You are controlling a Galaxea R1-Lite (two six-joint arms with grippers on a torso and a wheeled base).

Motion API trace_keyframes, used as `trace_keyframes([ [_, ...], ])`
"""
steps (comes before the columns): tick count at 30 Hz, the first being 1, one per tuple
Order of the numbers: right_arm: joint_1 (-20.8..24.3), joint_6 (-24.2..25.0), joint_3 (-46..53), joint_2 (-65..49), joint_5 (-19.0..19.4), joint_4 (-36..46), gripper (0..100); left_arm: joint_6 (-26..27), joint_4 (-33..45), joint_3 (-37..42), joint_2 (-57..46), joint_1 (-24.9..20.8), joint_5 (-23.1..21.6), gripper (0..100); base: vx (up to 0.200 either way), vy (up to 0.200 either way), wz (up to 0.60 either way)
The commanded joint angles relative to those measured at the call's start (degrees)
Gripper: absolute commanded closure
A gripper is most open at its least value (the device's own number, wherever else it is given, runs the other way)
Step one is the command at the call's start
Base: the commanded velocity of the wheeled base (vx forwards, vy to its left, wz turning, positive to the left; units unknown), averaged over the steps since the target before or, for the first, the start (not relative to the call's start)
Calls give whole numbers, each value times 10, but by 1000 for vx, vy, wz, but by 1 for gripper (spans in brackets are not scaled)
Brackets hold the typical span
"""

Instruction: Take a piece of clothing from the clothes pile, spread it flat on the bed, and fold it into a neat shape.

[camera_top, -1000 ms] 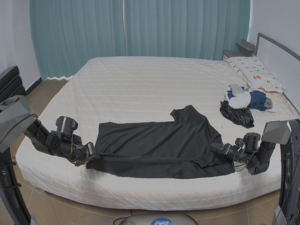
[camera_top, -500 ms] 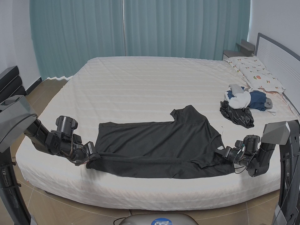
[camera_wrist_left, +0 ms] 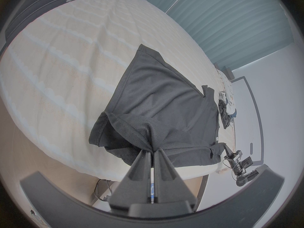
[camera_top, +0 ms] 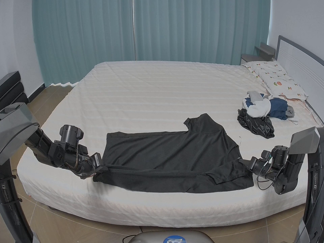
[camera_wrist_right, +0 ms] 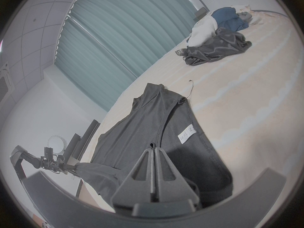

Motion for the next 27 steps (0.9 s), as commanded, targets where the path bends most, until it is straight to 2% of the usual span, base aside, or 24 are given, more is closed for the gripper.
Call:
trace_keyframes([
  [1,-8,10,43,-49,2,-13,100,-1,6,8,-30,0,0,100,0,0,0],
  [10,-8,29,133,-122,0,-37,100,1,63,15,-79,0,0,100,0,0,0],
  [15,-8,46,172,-167,2,-36,100,0,64,51,-87,2,0,100,0,0,0],
  [27,-8,40,237,-204,17,-37,100,5,56,118,-85,14,0,100,0,0,0],
])
